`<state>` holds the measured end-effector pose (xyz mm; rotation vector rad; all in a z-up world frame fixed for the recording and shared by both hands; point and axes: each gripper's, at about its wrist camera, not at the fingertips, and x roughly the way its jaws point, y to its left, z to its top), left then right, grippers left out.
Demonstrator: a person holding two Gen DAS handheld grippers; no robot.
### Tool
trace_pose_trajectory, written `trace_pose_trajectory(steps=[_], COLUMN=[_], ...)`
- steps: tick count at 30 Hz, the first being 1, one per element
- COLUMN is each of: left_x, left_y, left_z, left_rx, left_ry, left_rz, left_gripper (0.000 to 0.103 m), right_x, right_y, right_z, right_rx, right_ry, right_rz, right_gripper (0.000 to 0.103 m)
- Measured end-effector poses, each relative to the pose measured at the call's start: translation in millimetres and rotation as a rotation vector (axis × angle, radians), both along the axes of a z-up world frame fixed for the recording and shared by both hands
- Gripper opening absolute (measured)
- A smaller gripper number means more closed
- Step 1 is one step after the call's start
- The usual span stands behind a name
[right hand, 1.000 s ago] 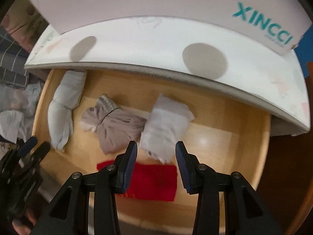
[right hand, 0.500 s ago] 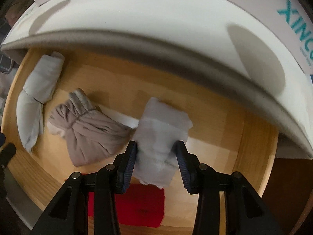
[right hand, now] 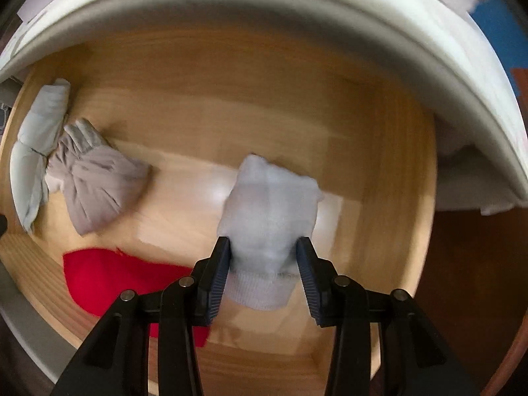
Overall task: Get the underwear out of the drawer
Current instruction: 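Grasp the white rolled sock with the right gripper, then move the left gripper toward the red underwear while the right gripper holds the white sock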
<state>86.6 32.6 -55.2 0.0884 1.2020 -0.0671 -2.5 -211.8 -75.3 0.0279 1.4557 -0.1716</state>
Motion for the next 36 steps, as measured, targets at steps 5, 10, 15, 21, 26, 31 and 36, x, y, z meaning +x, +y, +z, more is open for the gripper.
trace_pose_trajectory(steps=[5,10,15,21,26,31,36], left_x=[-0.6,-0.8,-1.6,-2.1,-2.3,-3.3,-5.7], left_y=[-0.7,-1.7,-2.9,-5.2,-7.5,-14.5,-25.0], left_z=[0.1,-0.6,-0.5,-0.1,-0.3,-1.9,-5.6], left_rx=[0.006,0.007,0.013,0.017,0.023,0.037,0.042], left_ry=[-0.002,0.0,0.001,0.003,0.007,0.016,0.039], left_rz=[-0.002,-0.002,-0.005,-0.01,-0.023,-0.055,-0.134], left_gripper=[0.043,0.043,0.043,0.043,0.043,0.043,0.043], right_x=[-11.6,-16.5,-27.0,-9.1,2.3,-13.2,-25.4], right_y=[-0.7,3.9,5.8,8.4,8.4,-12.2,-4.5], right_z=[-3.4,-7.7,-10.6,-5.5,-19.2,-19.3,-23.6], right_rx=[0.007,0.013,0.031,0.025,0.022,0.015,0.028], right_ry=[0.038,0.081,0.101,0.068,0.079,0.102,0.145], right_rz=[-0.003,0.003,-0.002,-0.029,-0.025,-0.004,0.018], right_gripper=[0.04,0.04,0.042,0.054,0.055,0.05,0.046])
